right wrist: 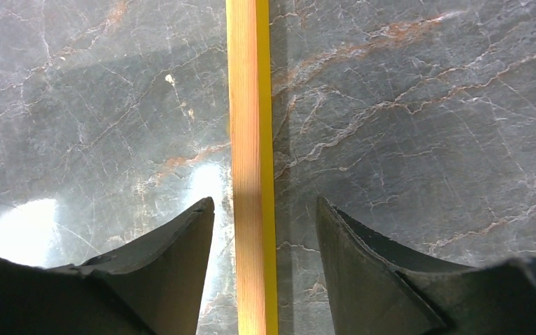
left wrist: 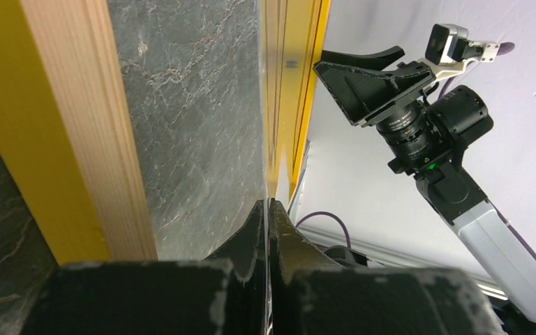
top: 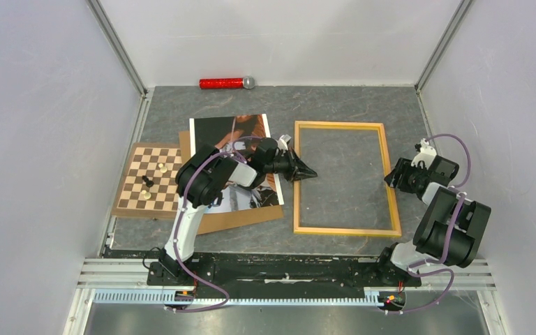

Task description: Put the photo into the frame

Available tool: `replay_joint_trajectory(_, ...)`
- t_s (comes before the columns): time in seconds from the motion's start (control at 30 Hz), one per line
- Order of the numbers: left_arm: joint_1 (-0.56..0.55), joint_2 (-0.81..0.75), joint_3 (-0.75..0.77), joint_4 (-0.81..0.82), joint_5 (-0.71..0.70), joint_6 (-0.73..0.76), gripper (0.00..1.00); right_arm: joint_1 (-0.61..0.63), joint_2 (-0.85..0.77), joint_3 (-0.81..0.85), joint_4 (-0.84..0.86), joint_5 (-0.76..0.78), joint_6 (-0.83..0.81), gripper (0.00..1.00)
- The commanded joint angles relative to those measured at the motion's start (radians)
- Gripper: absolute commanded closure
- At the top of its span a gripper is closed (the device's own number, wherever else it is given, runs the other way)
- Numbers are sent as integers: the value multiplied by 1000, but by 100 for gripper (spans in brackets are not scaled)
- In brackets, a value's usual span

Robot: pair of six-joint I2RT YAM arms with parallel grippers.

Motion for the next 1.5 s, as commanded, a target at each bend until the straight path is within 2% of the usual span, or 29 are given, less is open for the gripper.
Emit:
replay_joint_trajectory(0.0, -18, 3, 39, -38, -8, 89, 98, 5, 26, 0, -17, -5, -9, 42)
replay_joint_trajectory(0.47, -24, -29, 54, -155, -40, 179, 98, 32, 29, 1, -19, -1, -13, 42)
replay_joint_trajectory(0.83, -27, -38, 65, -211, -54, 214, 98, 142, -27, 25, -13, 109, -34, 37)
replay_joint_trajectory(1.27, -27, -48, 88, -283, -68, 248, 98, 350, -91, 126, -28, 227, -137, 36)
replay_joint_trajectory(1.47, -27, -46, 96, -299, -70, 257, 98, 371, -85, 154, -39, 286, -140, 36)
